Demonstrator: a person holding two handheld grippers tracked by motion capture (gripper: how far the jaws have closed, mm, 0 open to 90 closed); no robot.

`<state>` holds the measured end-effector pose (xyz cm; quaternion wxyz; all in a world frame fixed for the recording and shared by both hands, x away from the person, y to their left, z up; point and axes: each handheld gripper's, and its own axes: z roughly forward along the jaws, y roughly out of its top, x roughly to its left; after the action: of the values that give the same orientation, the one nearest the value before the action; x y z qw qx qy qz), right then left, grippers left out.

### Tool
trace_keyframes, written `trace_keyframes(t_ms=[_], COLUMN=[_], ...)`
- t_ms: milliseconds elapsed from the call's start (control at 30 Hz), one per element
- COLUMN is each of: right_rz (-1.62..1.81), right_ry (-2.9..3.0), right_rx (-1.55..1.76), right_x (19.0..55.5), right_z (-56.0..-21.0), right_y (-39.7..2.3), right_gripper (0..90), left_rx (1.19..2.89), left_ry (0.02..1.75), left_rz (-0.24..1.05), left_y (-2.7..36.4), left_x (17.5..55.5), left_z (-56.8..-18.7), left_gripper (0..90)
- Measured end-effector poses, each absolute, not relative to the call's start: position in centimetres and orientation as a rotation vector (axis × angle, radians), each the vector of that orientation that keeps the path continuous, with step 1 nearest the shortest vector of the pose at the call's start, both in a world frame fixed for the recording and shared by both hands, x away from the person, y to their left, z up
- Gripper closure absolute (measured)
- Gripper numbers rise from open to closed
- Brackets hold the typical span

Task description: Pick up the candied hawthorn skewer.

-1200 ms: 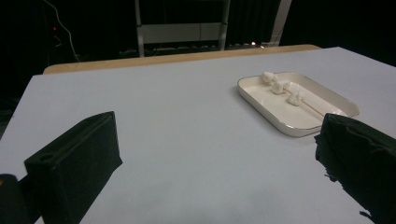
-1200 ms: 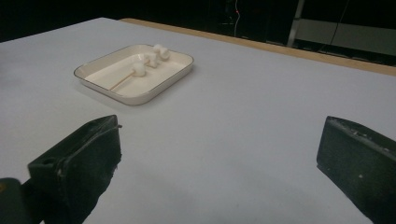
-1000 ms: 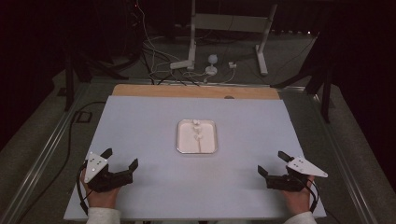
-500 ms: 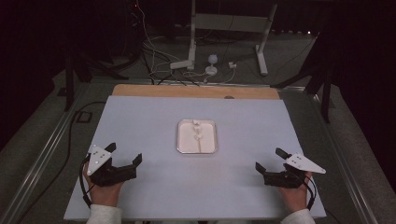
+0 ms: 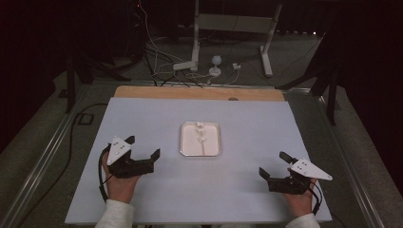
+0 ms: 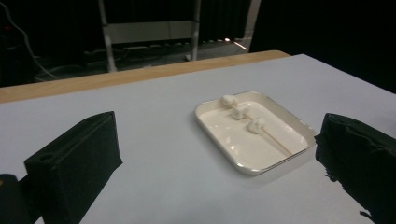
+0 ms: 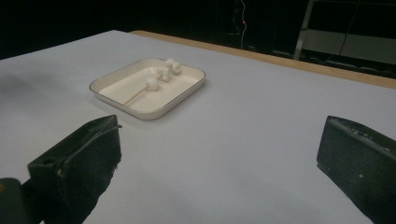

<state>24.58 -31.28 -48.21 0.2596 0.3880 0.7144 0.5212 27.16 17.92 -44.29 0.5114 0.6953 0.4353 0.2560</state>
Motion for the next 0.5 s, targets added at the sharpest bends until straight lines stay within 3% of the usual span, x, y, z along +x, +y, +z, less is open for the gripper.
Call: trace_keyframes(t_ms=[500], right_rz=[1.394], right_ry=[1.926], right_rx=[1.060], right_x=[24.4], right_z=[-48.4], right_y=[-31.6], right_gripper=[0.0], left_rx=[1.789], left_ry=[1.039], left_rz=[0.584], left_y=[12.3], left_x=[31.5], left_z=[-45.5], left_gripper=[0.6])
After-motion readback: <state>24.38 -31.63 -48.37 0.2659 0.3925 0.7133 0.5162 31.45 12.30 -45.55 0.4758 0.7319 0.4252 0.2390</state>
